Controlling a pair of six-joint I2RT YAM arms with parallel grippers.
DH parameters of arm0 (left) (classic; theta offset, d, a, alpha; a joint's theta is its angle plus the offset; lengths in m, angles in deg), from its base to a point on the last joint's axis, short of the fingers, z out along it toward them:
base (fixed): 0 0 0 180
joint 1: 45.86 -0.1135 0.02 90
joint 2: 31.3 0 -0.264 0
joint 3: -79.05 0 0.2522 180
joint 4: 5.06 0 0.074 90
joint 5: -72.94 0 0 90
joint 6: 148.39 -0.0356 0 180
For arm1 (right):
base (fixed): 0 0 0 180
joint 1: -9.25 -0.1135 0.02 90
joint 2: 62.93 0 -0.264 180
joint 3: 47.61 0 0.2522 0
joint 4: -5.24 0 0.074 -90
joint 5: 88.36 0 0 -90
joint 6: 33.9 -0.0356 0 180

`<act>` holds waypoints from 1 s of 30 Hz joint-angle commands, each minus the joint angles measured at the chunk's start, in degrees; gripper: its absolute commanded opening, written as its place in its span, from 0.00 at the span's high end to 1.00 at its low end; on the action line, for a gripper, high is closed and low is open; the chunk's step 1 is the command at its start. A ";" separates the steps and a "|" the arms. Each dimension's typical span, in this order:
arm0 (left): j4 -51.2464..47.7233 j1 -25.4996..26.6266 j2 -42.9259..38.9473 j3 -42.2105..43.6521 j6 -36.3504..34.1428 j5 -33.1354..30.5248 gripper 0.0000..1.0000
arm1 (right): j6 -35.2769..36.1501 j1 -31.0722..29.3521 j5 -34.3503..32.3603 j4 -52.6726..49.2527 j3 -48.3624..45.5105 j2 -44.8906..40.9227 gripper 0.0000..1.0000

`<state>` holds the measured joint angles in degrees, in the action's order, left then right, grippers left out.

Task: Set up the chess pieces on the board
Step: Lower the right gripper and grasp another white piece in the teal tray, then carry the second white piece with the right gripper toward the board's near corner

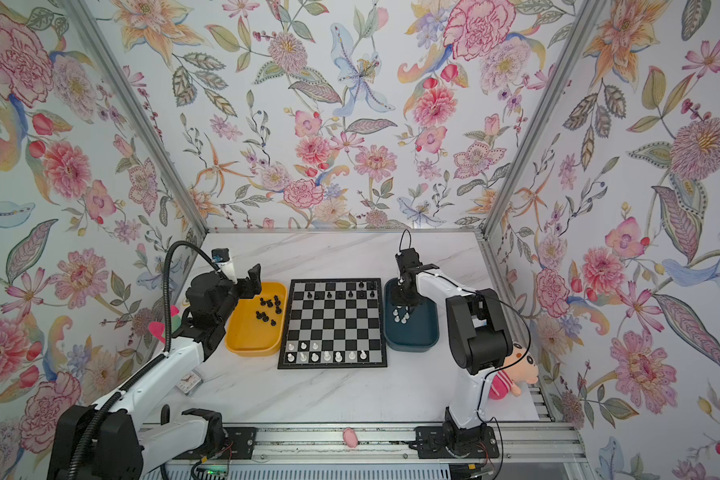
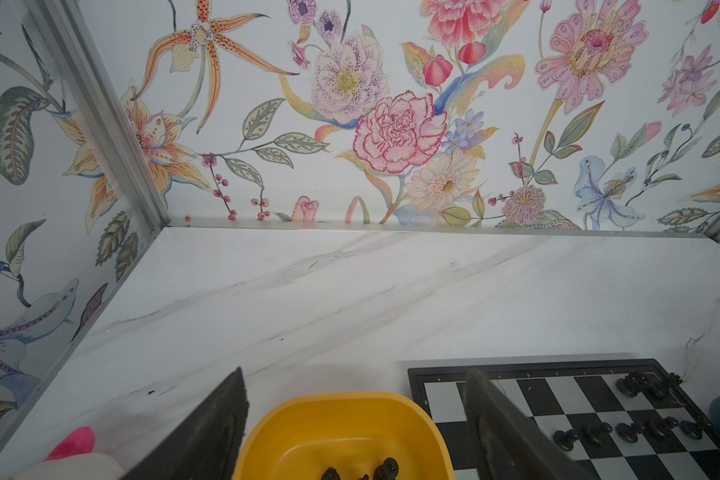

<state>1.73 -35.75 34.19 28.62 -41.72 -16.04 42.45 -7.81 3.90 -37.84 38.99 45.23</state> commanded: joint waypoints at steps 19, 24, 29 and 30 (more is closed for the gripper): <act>0.60 0.55 -3.09 1.10 -1.37 -1.72 0.17 | 1.61 -2.00 -3.16 -6.50 3.53 -3.61 1.00; 1.51 0.53 -3.57 2.40 -1.11 -1.19 0.17 | 1.63 -5.02 -4.84 -11.39 5.08 -8.05 1.00; 1.42 0.53 -5.29 3.39 -1.11 -0.41 0.17 | -0.32 -10.96 -7.14 -16.06 4.29 -14.08 1.00; 1.50 0.53 -5.97 3.67 -1.11 -0.40 0.17 | -0.83 -12.23 -7.44 -16.90 3.84 -15.30 1.00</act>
<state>2.19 -35.71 30.45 31.18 -42.07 -16.85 43.12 -17.38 -1.25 -49.36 42.66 32.97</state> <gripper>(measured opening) 0.834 0.115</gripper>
